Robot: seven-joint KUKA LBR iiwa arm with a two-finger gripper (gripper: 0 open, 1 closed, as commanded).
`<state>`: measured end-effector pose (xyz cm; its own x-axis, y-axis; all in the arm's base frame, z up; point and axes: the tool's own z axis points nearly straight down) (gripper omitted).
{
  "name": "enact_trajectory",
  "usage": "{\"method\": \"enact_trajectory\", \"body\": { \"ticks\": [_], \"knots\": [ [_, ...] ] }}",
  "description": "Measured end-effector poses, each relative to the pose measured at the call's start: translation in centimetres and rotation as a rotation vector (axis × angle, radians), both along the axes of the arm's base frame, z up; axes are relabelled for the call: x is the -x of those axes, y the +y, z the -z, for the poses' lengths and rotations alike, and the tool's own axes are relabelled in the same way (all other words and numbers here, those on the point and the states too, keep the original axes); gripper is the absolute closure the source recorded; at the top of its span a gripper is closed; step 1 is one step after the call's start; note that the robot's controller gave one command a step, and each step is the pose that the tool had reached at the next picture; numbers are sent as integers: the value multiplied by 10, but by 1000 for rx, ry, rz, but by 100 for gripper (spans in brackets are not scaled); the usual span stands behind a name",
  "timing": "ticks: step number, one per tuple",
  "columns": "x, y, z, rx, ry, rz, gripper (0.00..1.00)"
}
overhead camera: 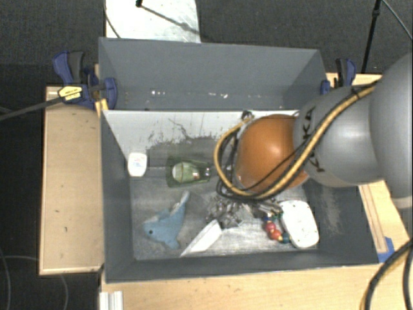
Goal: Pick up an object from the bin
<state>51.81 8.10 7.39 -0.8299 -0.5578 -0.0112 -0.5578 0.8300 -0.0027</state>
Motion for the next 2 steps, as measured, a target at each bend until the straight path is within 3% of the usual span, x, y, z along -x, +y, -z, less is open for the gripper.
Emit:
{"method": "enact_trajectory", "body": {
  "ticks": [1, 2],
  "knots": [
    [0, 0, 0, 0, 0, 1, 100],
    [-9, 7, -44, 4, 15, -13, 100]
  ]
}}
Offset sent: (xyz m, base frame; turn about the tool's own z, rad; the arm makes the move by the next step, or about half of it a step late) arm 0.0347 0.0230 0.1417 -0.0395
